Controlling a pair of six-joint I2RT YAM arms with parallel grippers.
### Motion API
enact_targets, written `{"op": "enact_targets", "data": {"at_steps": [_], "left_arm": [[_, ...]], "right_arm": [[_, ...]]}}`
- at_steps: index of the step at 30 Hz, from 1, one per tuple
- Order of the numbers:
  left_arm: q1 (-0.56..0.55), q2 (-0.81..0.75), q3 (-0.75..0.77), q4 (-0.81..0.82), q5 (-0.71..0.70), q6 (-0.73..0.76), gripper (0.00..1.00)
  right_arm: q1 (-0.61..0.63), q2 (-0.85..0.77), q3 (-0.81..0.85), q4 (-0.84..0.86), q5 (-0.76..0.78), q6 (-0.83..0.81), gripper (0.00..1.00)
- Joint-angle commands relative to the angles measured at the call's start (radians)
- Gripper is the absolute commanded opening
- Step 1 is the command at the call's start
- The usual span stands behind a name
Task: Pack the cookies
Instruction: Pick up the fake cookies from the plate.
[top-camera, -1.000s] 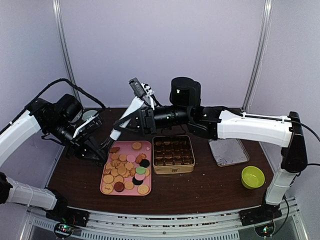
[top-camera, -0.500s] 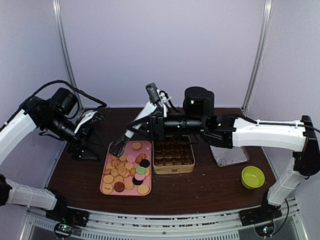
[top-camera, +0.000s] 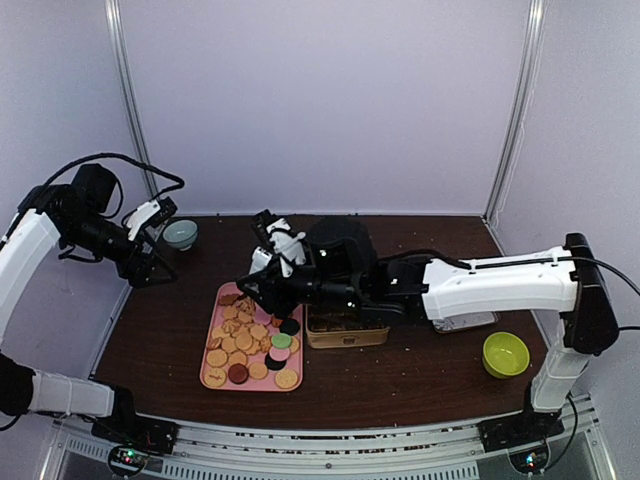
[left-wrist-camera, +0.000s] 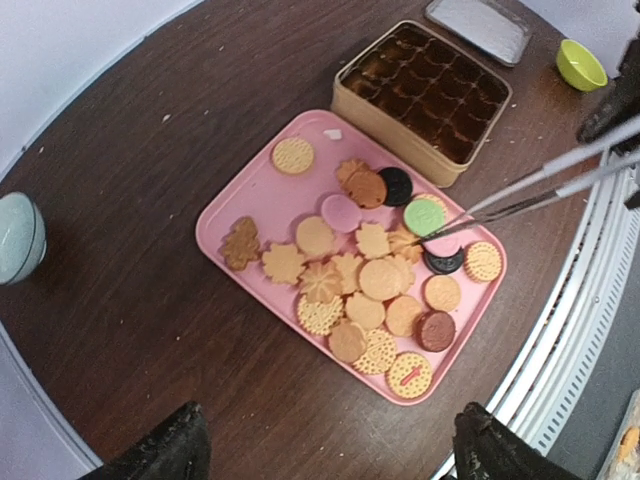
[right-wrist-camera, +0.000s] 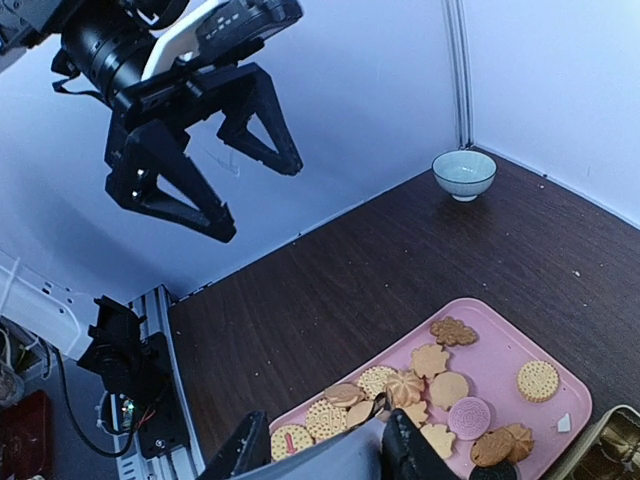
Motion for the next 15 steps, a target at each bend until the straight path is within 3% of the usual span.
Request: {"op": "enact_targets", "data": {"at_steps": [1,8,15], "left_arm": [[0.091,0.032,-0.054,0.051,-0.074,-0.012,0.87],[0.206,0.12,-0.095,0.1,-0.081,-0.011,0.87],[0.228,0.144,-0.136,0.131,-0.082,-0.025,0.89]], "right_arm": [[0.03,0.089,0.108,0.0,0.137,-0.051,0.35],[0.036,0.168,0.153,0.014,0.198,-0.048,0.35],[0.036,0.195,0.133,0.031,0.202,-0.026,0.38]]}}
